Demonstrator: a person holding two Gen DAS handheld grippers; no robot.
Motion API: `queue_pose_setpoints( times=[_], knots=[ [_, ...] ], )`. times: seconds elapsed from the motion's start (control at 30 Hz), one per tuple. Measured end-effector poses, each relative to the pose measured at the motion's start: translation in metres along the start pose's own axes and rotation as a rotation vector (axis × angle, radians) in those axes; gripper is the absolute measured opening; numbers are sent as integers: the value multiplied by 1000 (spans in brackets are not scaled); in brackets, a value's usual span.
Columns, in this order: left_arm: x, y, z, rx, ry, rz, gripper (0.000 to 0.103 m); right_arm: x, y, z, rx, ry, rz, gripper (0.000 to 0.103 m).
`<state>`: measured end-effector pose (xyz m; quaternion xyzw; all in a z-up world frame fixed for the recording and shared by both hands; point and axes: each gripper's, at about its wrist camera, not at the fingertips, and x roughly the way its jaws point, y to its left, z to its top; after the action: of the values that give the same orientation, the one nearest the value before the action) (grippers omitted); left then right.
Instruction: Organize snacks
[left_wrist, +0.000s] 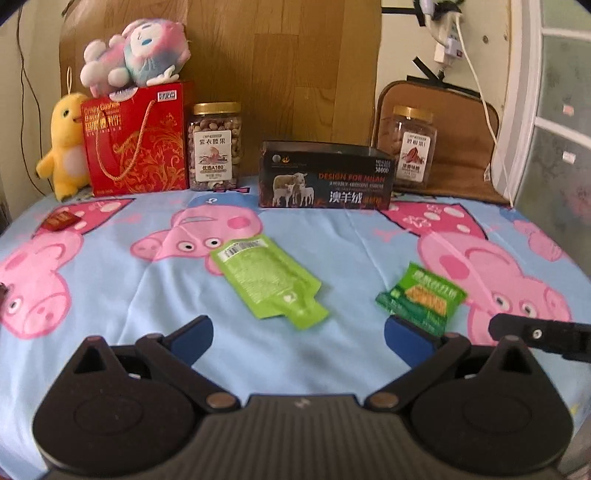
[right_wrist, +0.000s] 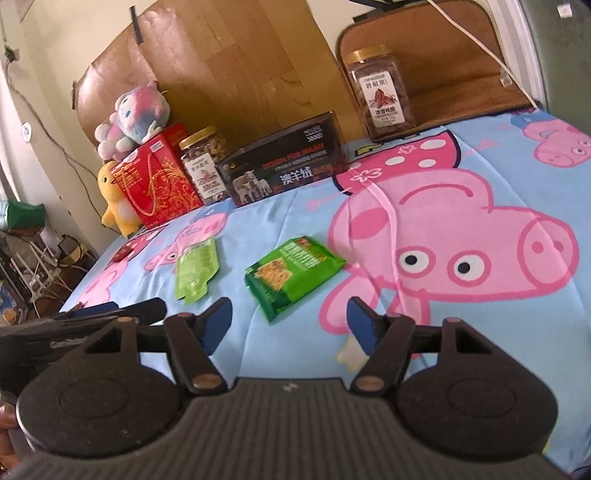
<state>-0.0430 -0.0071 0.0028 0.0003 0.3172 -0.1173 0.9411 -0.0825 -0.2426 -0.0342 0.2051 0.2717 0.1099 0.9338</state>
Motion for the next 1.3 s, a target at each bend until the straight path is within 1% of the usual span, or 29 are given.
queue_pose_setpoints(
  times=[0.07, 0.1, 0.13, 0.17, 0.27, 0.3, 0.37, 0.4, 0.43, 0.57, 0.6, 0.63, 0.67, 0.73, 0.77, 0.8, 0.9, 0.93, 1.0, 1.03, 1.1, 1.13, 1.23, 1.27, 1.3],
  knots=[
    [5, 3, 5, -34, 13, -42, 93, 4, -7, 6, 13, -1, 4, 63],
    [10, 3, 7, -43, 30, -78, 87, 5, -11, 10, 16, -7, 2, 59],
    [14, 2, 8, -43, 48, -115, 83, 6, -15, 14, 20, -12, 1, 58],
    [19, -1, 10, -42, 74, -157, 80, 8, -19, 19, 26, -16, 6, 54],
    [36, -5, 13, -89, 147, -260, 78, 18, -34, 35, 44, -4, 19, 43],
    [44, -4, 15, -124, 176, -303, 71, 23, -39, 41, 58, 12, 39, 43],
    [58, -1, 16, -188, 238, -401, 64, 31, -47, 48, 73, 42, 81, 42],
    [66, -1, 16, -216, 269, -439, 63, 37, -50, 51, 77, 57, 93, 42],
    [72, -1, 14, -244, 286, -458, 63, 42, -52, 53, 84, 71, 102, 42],
    [88, 3, 18, -300, 288, -499, 63, 64, -67, 55, 149, 143, 158, 42],
    [91, 5, 19, -314, 289, -507, 63, 70, -71, 51, 180, 168, 183, 37],
    [94, 7, 20, -328, 293, -513, 63, 69, -74, 51, 211, 178, 214, 36],
    [94, 10, 22, -332, 288, -505, 62, 72, -78, 46, 277, 232, 277, 32],
    [91, 16, 25, -325, 263, -476, 62, 73, -78, 33, 387, 312, 402, 30],
    [91, 18, 25, -327, 258, -474, 62, 69, -74, 28, 372, 316, 417, 30],
    [91, 22, 26, -336, 260, -478, 62, 63, -68, 26, 329, 302, 406, 31],
    [91, 25, 28, -324, 270, -482, 63, 49, -57, 29, 188, 230, 319, 32],
    [91, 24, 28, -312, 274, -481, 63, 48, -54, 30, 159, 222, 305, 33],
    [93, 19, 27, -292, 293, -486, 63, 46, -48, 30, 93, 225, 302, 39],
    [93, 17, 26, -284, 298, -493, 63, 43, -42, 28, 36, 222, 301, 42],
    [91, 13, 25, -261, 302, -503, 63, 40, -31, 24, -82, 216, 290, 55],
    [91, 12, 25, -257, 303, -504, 63, 37, -24, 21, -142, 203, 276, 56],
    [92, 9, 24, -254, 303, -514, 61, 38, -10, 11, -288, 174, 225, 57],
    [92, 8, 23, -248, 306, -520, 56, 40, -5, 7, -325, 165, 216, 57],
    [93, 7, 22, -245, 311, -521, 53, 43, -1, 6, -359, 157, 204, 56]
  ],
)
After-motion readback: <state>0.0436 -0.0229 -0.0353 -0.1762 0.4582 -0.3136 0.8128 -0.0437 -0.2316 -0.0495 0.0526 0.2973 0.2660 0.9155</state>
